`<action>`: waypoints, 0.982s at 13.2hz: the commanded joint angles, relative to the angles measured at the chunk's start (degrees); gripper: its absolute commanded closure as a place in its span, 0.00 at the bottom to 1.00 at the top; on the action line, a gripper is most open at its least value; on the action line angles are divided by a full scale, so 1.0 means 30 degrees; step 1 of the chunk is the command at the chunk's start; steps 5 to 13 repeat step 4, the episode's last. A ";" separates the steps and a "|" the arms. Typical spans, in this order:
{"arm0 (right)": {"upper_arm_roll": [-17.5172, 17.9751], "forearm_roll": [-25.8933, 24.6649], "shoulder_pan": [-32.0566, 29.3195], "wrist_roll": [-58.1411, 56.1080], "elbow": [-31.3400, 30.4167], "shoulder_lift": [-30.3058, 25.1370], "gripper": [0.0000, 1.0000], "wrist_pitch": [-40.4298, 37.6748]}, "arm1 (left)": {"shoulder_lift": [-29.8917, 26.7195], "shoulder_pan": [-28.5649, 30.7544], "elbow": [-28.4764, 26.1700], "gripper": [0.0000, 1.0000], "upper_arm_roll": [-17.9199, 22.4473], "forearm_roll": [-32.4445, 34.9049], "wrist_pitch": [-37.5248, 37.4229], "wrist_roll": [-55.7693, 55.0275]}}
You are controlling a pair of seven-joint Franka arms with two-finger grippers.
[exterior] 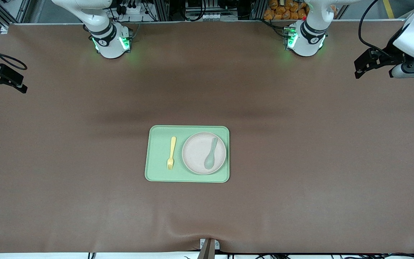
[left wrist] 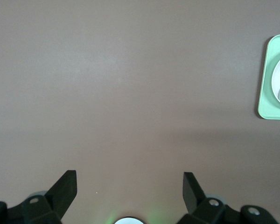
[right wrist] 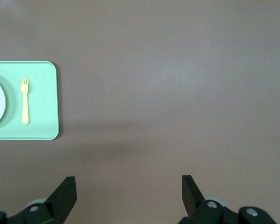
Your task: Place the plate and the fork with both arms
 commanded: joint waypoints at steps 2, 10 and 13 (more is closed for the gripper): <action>-0.0048 -0.0039 0.0269 0.0331 0.0339 0.0171 0.00 -0.0115 | 0.0236 0.0110 0.0536 0.00 -0.0080 0.0210 -0.0402 0.0123; -0.0048 -0.0068 0.0533 0.0331 0.0368 0.0171 0.00 -0.0115 | 0.0236 0.0111 0.0536 0.00 -0.0022 0.0210 -0.0402 0.0152; -0.0048 -0.0068 0.0533 0.0331 0.0368 0.0171 0.00 -0.0115 | 0.0236 0.0111 0.0536 0.00 -0.0022 0.0210 -0.0402 0.0152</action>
